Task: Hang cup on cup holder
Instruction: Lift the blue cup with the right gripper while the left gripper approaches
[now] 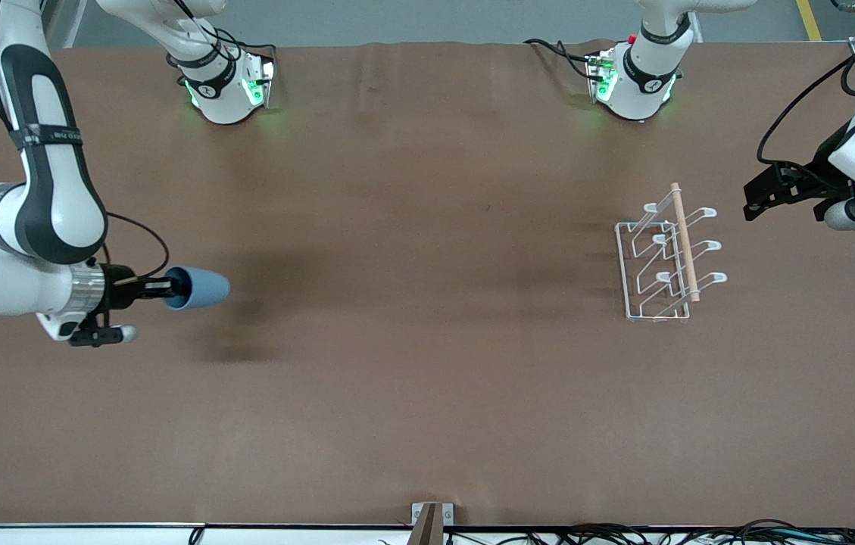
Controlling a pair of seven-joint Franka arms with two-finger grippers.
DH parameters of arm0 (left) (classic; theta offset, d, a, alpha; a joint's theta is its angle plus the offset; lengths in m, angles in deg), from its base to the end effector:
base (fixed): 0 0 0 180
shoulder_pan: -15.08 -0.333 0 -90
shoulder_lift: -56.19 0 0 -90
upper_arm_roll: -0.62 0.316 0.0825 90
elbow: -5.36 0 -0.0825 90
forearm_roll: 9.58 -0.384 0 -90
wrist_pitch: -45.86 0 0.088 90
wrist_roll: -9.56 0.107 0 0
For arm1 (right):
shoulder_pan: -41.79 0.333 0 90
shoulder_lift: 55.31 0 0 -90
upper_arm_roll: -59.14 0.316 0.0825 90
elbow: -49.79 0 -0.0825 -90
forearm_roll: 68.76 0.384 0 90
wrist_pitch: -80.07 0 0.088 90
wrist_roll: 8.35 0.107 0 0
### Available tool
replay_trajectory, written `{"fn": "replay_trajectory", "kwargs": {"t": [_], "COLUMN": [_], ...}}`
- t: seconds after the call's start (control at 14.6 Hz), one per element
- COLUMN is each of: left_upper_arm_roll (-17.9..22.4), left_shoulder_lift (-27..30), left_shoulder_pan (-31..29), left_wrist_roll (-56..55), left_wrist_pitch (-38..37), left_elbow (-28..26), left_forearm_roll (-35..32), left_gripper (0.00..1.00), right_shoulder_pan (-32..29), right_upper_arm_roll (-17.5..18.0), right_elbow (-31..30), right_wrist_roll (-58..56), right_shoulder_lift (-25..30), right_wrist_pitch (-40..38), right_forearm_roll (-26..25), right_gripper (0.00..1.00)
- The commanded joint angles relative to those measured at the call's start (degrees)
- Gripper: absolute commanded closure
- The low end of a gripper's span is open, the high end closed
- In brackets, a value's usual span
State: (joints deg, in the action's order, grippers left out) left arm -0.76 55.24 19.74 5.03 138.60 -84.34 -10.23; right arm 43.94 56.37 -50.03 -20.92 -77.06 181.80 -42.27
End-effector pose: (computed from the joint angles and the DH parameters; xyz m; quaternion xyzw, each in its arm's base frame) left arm 0.5615 -0.0581 0.6220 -0.9997 0.0133 -0.0187 0.0038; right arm 0.6156 0.0344 0.3420 -0.9645 -0.0162 0.1425 0.2219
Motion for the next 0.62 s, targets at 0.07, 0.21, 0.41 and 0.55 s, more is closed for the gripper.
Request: {"fn": "replay_trajectory", "kwargs": {"t": [0.07,0.21,0.41,0.55], "left_upper_arm_roll": [-0.1,-0.1,-0.1,-0.3], "left_shoulder_lift": [0.1,0.2,0.3,0.5], "left_shoulder_pan": [0.4,0.0,0.0,0.2], "left_wrist_roll": [0.2,1.1,3.0,8.2], "left_wrist_pitch": [0.2,0.1,0.1,0.1], "left_elbow": [0.8,0.8,0.8,0.8], "left_forearm_roll": [0.5,0.5,0.2,0.2], "left_gripper": [0.00,0.00,0.00,0.00], "right_shoulder_pan": [3.9,3.8,4.3,4.4], "right_upper_arm_roll": [3.1,10.6,16.6,19.7], "right_elbow": [-1.3,-1.3,-1.3,-1.4], "right_wrist_roll": [6.5,14.8,17.1,17.1], "right_shoulder_lift": [2.4,2.8,2.3,2.3], "right_wrist_pitch": [-5.6,-5.3,-3.7,-2.5], "right_forearm_roll": [10.7,13.9,22.5,29.9], "right_gripper": [1.00,1.00,1.00,1.00]}}
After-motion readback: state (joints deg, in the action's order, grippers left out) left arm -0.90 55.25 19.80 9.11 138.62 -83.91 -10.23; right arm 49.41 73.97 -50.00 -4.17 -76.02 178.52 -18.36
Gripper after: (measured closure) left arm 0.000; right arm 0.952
